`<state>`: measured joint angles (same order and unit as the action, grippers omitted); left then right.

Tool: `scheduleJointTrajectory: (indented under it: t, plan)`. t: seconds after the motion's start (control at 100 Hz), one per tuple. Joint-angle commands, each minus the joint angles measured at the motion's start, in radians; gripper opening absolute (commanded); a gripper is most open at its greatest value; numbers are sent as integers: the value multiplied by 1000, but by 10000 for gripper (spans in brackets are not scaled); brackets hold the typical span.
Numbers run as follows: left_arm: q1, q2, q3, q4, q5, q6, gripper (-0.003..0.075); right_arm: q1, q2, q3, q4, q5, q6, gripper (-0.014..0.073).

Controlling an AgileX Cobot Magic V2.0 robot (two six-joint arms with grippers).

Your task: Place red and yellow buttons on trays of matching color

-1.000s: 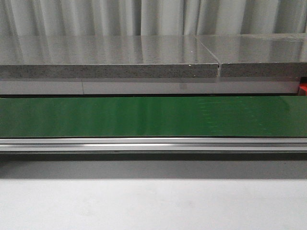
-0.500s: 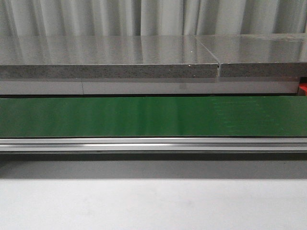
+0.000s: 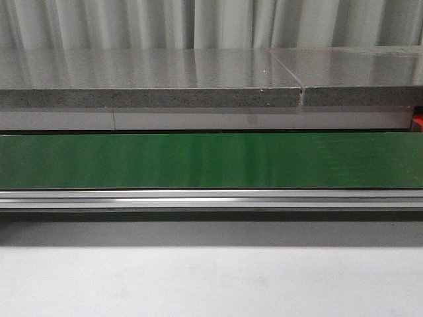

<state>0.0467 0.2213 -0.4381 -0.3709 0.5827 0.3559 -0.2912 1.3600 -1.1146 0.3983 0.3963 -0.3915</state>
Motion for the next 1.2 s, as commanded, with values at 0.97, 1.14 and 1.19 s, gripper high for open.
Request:
scheduleJointTrajectory:
  t: [0.97, 1.14, 1.19]
  plan:
    - [-7, 9, -28, -20, -73, -3, -19, 135, -752, 462, 5, 93, -57, -74]
    - [-7, 9, -28, 18, -78, -3, -19, 135, -752, 462, 5, 93, -57, -68]
    - [-7, 9, -28, 18, -78, -3, -19, 135, -752, 462, 5, 93, -57, -68]
